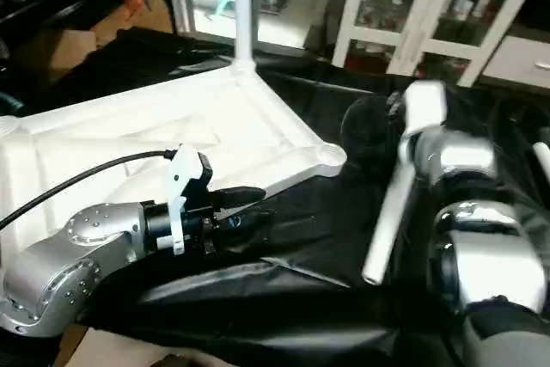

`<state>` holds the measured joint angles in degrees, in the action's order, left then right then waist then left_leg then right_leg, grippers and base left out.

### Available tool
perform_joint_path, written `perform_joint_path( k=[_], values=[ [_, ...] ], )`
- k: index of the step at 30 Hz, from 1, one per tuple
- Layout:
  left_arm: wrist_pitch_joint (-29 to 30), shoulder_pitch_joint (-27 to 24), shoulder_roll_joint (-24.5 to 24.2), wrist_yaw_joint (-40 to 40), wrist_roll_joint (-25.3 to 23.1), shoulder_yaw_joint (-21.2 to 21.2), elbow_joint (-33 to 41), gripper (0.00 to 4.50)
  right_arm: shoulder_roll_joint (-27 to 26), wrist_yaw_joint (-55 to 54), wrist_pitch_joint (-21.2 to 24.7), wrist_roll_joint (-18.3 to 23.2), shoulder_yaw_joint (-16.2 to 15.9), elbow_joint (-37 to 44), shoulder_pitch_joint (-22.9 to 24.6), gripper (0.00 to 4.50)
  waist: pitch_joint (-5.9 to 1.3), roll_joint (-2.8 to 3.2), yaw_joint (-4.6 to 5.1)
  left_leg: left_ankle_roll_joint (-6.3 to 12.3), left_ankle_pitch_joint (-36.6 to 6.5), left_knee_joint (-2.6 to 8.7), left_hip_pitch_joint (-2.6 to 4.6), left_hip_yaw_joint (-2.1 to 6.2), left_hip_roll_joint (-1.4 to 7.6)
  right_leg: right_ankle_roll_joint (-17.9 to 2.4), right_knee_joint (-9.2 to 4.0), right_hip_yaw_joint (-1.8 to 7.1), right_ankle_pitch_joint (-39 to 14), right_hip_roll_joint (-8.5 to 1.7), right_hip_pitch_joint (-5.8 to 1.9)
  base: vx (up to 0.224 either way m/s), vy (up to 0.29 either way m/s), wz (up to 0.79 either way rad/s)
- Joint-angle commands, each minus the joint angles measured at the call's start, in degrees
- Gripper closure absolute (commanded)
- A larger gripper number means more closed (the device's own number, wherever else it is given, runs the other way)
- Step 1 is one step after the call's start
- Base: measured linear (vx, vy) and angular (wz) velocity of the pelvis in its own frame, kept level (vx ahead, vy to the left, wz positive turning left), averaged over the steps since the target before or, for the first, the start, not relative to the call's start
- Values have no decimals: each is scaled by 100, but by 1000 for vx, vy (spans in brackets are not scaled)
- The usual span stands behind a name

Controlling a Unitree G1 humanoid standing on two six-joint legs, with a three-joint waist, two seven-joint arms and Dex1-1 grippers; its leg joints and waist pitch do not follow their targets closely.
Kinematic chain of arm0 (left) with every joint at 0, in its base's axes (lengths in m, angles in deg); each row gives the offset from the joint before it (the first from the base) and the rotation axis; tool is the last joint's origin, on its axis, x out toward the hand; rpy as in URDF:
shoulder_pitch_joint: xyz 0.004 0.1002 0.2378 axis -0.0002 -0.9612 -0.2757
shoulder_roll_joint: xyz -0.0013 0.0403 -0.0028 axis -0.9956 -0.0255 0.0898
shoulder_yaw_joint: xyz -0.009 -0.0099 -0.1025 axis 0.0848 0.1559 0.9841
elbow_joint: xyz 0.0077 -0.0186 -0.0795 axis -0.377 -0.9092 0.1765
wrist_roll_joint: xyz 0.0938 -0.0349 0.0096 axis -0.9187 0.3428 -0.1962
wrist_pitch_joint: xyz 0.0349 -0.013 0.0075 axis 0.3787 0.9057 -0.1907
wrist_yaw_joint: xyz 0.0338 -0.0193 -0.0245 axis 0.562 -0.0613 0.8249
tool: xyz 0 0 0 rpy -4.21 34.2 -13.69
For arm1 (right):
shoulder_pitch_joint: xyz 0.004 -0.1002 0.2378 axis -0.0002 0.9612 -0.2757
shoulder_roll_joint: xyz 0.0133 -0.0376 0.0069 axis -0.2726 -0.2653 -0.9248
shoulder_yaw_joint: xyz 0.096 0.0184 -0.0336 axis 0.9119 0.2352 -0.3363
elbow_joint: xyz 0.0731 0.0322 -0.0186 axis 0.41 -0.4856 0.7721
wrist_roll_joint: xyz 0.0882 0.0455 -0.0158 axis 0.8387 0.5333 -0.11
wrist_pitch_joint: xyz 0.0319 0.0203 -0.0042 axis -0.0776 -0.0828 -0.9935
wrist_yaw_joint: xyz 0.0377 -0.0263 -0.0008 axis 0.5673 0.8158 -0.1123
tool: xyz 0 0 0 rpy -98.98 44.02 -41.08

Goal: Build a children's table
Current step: Insert table leg to table base

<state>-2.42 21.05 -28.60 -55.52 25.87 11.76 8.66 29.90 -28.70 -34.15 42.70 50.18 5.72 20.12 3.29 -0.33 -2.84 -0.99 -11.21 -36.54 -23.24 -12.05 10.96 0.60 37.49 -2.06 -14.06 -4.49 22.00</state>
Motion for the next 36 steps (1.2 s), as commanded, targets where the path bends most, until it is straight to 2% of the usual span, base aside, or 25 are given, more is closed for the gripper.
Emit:
perform_joint_path(
  k=[1,6,8,10,12,15,16,19,22,25,26,27,29,32,36],
  values=[
    [56,0,-7,41,35,-42,136,236,102,-65,12,-135,-28,-149,89,7,-454,-89,31,118,279,332,205,64,198,-1599,-297,195,941,-239,-220,0,0,0],
    [87,-3,-55,31,40,-39,152,236,154,-204,-68,-75,31,-135,431,7,-452,-112,39,56,178,340,187,64,179,-1496,-304,204,978,-241,-243,0,0,0],
    [92,6,-81,19,49,-43,144,236,201,-174,73,-21,62,-26,449,7,-447,-60,63,25,60,342,177,76,173,-1500,-310,202,919,-243,-250,0,0,0],
    [94,10,-88,15,50,-48,138,236,209,-162,103,-23,79,-28,444,7,-449,-96,95,23,29,341,165,78,173,-1514,-314,201,894,-240,-264,0,0,0],
    [66,71,-101,-14,20,-80,69,236,261,-113,277,-34,97,-110,518,7,-436,-85,121,8,-80,339,179,74,176,-1533,-336,205,724,-236,-247,0,0,0],
    [58,128,-95,-20,12,-76,21,236,286,-54,432,56,156,-122,596,7,-427,-68,110,-40,-189,346,193,74,186,-1541,-349,206,556,-239,-236,0,0,0],
    [52,149,-98,-31,8,-86,9,236,292,29,540,126,200,-127,650,22,-428,-51,105,-68,-224,348,198,78,189,-1541,-349,207,511,-244,-233,0,0,0],
    [44,174,-113,-56,7,-102,-7,236,310,114,639,207,269,-132,756,33,-427,-58,108,-120,-280,355,202,81,189,-1539,-354,204,491,-238,-239,0,0,0],
    [30,176,-125,-64,-4,-108,-27,236,331,100,618,204,292,-121,811,74,-439,-55,102,-92,-136,349,194,84,185,-1575,-334,199,698,-236,-241,0,0,0],
    [30,163,-146,-67,-10,-112,-17,236,341,140,642,212,289,-82,821,87,-442,-66,92,-47,-104,345,196,80,188,-1612,-333,198,731,-241,-243,0,0,0],
    [32,162,-150,-50,-8,-105,-11,236,350,116,650,274,379,-69,803,96,-442,-83,88,-33,-94,345,198,77,187,-1613,-334,199,731,-240,-244,0,0,0],
    [32,162,-150,-50,-8,-105,-11,236,350,116,650,274,379,-69,803,117,-442,-75,82,-22,-91,344,197,78,188,-1616,-330,201,722,-245,-244,0,0,0],
    [29,165,-155,-34,-14,-90,-12,236,350,85,650,351,492,-70,770,129,-441,-80,80,-18,-96,344,196,77,190,-1612,-330,201,694,-247,-244,0,0,0],
    [-7,185,-174,12,-58,-50,-58,236,359,-27,507,432,632,-78,726,168,-441,-89,76,-6,-61,343,190,78,187,-1600,-332,200,671,-251,-244,0,0,0],
    [-18,186,-188,41,-71,-24,-70,236,353,-87,308,491,745,-74,729,191,-441,-90,72,-25,-81,344,191,78,190,-1573,-332,199,630,-253,-240,0,0,0]
  ],
)
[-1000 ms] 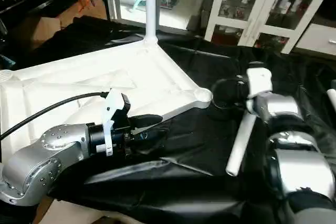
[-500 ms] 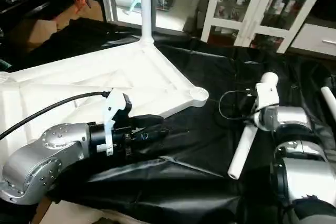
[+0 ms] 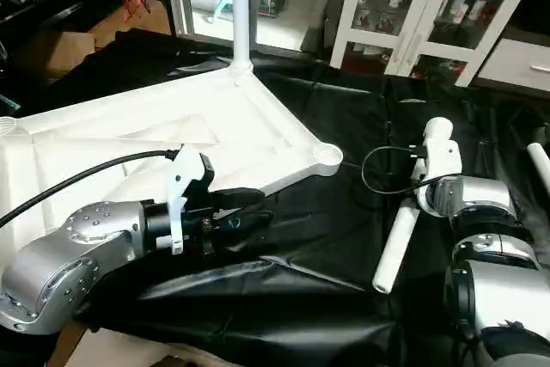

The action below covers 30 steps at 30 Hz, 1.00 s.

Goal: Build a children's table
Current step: Insert table leg to table base

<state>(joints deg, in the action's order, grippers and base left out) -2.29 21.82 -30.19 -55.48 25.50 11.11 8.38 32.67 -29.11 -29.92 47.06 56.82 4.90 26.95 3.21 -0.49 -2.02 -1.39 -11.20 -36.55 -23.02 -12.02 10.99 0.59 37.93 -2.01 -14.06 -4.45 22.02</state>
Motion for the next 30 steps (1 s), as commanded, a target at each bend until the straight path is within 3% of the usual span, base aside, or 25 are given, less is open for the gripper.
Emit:
perform_joint_path(
  k=[1,10,13,15,16,18,20,22,24,25,27,28,29,30],
  values=[
    [-36,108,-35,41,-38,46,-44,236,67,-41,-138,59,89,15,52,202,-437,-73,-7,20,-63,342,170,74,185,-1575,-372,194,660,-255,-241,0,0,0],
    [-19,113,-40,54,-2,97,-71,236,26,8,-294,134,173,110,130,265,-438,-54,-12,45,-47,341,166,76,176,-1596,-370,187,734,-249,-243,0,0,0],
    [-575,257,16,275,-438,79,-246,218,52,88,-525,238,298,214,167,282,-434,-58,-14,53,-141,343,171,76,185,-1563,-390,195,631,-258,-245,0,0,0],
    [-1202,541,-115,441,-1028,-30,-504,200,42,256,-614,535,566,413,26,288,-437,-48,-25,71,-184,344,176,86,192,-1524,-394,194,605,-262,-252,0,0,0],
    [-1763,779,-350,452,-1571,-236,-755,200,18,366,-496,851,842,562,-161,288,-433,-48,-30,124,-199,352,172,101,190,-1478,-415,193,593,-257,-253,0,0,0],
    [-2218,1015,-638,423,-2110,-531,-1036,161,-17,344,-253,1161,1111,629,-418,290,-444,-52,-9,162,-130,353,158,119,184,-1446,-389,183,647,-262,-266,0,0,0],
    [-2574,1314,-516,344,-2233,-662,-1311,154,-139,382,49,1494,1357,735,-760,290,-467,-20,2,186,79,333,158,113,178,-1546,-336,175,885,-265,-261,0,0,0],
    [-2609,1388,-418,317,-2185,-669,-1357,144,-181,394,105,1570,1409,769,-835,291,-486,-3,-22,230,218,317,172,94,180,-1693,-309,176,1177,-266,-247,0,0,0],
    [-2071,1437,53,459,-1728,-476,-1399,121,-347,558,11,1768,1462,1026,-862,291,-491,5,-60,303,329,306,155,77,179,-1819,-279,178,1528,-273,-249,0,0,0],
    [-1703,1450,415,638,-1360,-267,-1441,115,-462,679,-110,1915,1518,1202,-861,291,-508,4,-75,277,354,299,165,57,185,-1870,-244,190,1701,-286,-264,0,0,0],
    [-943,1530,1306,1102,-407,344,-1681,113,-791,986,-426,2289,1684,1672,-808,291,-535,-35,-122,407,469,279,134,66,175,-2014,-231,192,2109,-282,-287,0,0,0],
    [-811,1585,1547,1215,-156,519,-1813,109,-930,1135,-523,2444,1752,1858,-761,291,-543,-66,-157,520,528,272,128,60,175,-2056,-224,191,2240,-281,-280,0,0,0],
    [-559,1801,1968,1520,382,980,-2140,80,-1152,1244,-572,2558,1729,2168,-635,291,-558,-71,-193,630,571,263,127,67,176,-2056,-218,189,2301,-290,-289,0,0,0],
    [-524,1845,2036,1581,490,1070,-2199,74,-1184,1256,-564,2584,1733,2211,-621,291,-553,-70,-199,647,585,256,127,54,171,-2052,-216,192,2325,-280,-281,0,0,0]
  ],
)
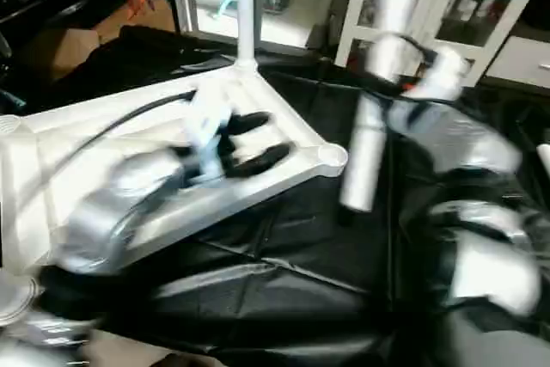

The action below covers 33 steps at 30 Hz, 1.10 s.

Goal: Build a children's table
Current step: Insert table leg to table base

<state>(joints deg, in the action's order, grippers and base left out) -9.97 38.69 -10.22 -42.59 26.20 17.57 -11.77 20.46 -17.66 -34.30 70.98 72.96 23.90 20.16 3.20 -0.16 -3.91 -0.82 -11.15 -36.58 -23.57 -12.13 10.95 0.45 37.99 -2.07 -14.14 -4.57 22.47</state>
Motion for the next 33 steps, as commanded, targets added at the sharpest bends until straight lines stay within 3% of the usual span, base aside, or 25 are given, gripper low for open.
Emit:
perform_joint_path(
  k=[1,3,7,8,11,14,15,19,23,28,29,31,32,33],
  values=[
    [318,248,180,415,642,608,-305,74,-29,134,-109,248,127,398,86,291,-543,-100,-33,624,581,257,192,71,170,-2029,-238,195,2303,-257,-321,0,0,0],
    [550,458,467,722,1158,1027,-640,72,-215,101,-116,446,252,609,112,291,-554,-142,-69,669,665,260,191,90,177,-1968,-243,178,2147,-264,-325,0,0,0],
    [887,444,654,903,702,1047,-844,32,-571,-40,-132,875,499,1114,164,291,-574,-40,-126,797,1021,228,208,116,205,-1748,-218,166,2138,-262,-268,0,0,0],
    [965,414,706,941,748,1069,-821,33,-617,-50,-141,925,512,1199,176,291,-573,-69,-125,838,1151,223,190,121,203,-1729,-209,156,2241,-265,-269,0,0,0],
    [1267,330,852,1066,1090,1057,-768,3,-775,-125,-212,1151,606,1445,197,291,-567,-60,-143,786,1120,228,182,117,199,-1762,-215,152,2219,-275,-262,0,0,0],
    [1311,302,882,1189,1064,917,-851,0,-870,-208,-220,1314,696,1560,170,291,-545,-57,-136,706,856,253,183,116,203,-1719,-255,152,1877,-285,-266,0,0,0],
    [1363,313,1009,1258,1220,1031,-881,0,-932,-233,-201,1340,684,1665,199,291,-546,-39,-134,653,825,256,184,121,202,-1689,-255,152,1800,-284,-270,0,0,0],
    [1655,375,1292,1073,1659,1330,-797,0,-1052,-245,-92,1366,577,1843,328,291,-545,-63,-124,593,883,260,174,119,179,-1645,-254,150,1892,-276,-280,0,0,0],
    [1708,318,1123,835,1499,1036,-696,0,-1139,-288,-33,1427,460,1998,392,291,-546,-61,-120,615,919,258,170,122,177,-1580,-257,153,1889,-280,-282,0,0,0],
    [1785,248,1034,643,1700,892,-555,0,-1170,-382,-86,1401,410,1992,395,291,-549,-53,-123,592,974,257,171,124,178,-1575,-247,153,1982,-281,-283,0,0,0],
    [1854,205,855,454,1615,610,-425,0,-1186,-434,-119,1370,406,2000,401,291,-548,-56,-128,594,984,258,173,125,176,-1559,-247,151,2001,-280,-283,0,0,0],
    [1875,172,784,417,1522,464,-385,0,-1199,-456,-119,1378,403,2014,398,291,-552,-41,-129,583,981,260,181,128,183,-1522,-245,147,1951,-277,-272,0,0,0],
    [1853,142,691,418,1309,268,-404,29,-1220,-470,-113,1393,385,2043,390,291,-548,-38,-125,568,976,264,186,128,184,-1504,-251,145,1911,-272,-268,0,0,0],
    [1785,126,651,452,1165,189,-460,29,-1238,-492,-113,1422,375,2060,379,291,-545,-48,-117,559,970,263,180,124,178,-1490,-252,147,1897,-268,-270,0,0,0]
  ],
)
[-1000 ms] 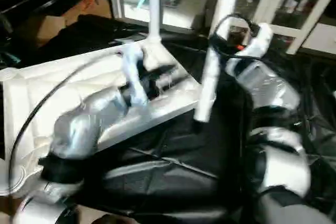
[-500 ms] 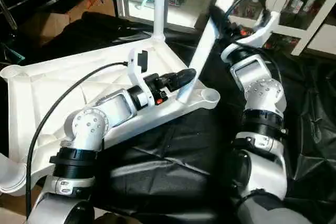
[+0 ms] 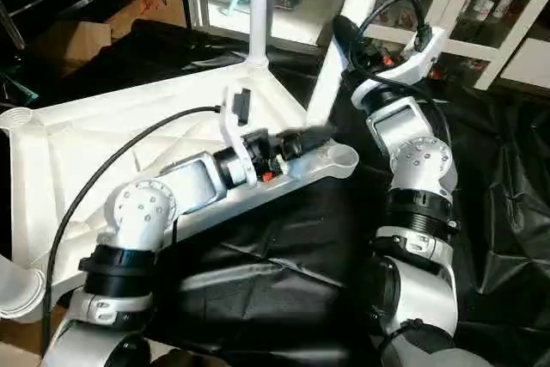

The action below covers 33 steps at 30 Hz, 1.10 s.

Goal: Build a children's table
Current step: Insert table leg to table base

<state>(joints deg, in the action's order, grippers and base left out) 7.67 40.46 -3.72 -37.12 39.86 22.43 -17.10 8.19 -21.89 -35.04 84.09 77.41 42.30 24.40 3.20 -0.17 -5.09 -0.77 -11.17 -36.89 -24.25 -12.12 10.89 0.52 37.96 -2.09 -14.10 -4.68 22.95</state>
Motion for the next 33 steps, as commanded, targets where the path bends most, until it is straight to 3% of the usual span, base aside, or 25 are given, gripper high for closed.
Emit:
perform_joint_path(
  k=[1,5,8,14,33],
  values=[
    [-18,-54,-11,-79,-252,-311,42,36,-17,-84,-43,126,-75,225,-49,291,-544,-42,3,549,963,296,246,123,187,-1464,-252,154,1877,-263,-322,0,0,0],
    [31,-69,-20,-41,-209,-220,-47,76,-52,-136,-39,173,-89,245,-69,291,-556,-47,-1,517,1037,292,246,122,178,-1489,-233,152,2068,-257,-331,0,0,0],
    [21,-77,-62,2,-251,-226,-99,80,-105,-204,1,225,-92,266,-87,291,-555,-52,-1,496,977,296,248,120,175,-1479,-236,152,2043,-257,-331,0,0,0],
    [-105,-76,-69,-60,-289,-122,-154,134,-124,-214,-9,249,-175,281,-81,291,-549,-58,3,471,910,306,246,120,177,-1463,-248,151,1943,-264,-332,0,0,0],
    [-85,-48,-50,-83,-172,134,-130,301,-186,-286,-5,375,-289,355,-27,291,-556,-17,-2,433,928,303,242,132,170,-1461,-235,143,2047,-262,-332,0,0,0]
  ],
)
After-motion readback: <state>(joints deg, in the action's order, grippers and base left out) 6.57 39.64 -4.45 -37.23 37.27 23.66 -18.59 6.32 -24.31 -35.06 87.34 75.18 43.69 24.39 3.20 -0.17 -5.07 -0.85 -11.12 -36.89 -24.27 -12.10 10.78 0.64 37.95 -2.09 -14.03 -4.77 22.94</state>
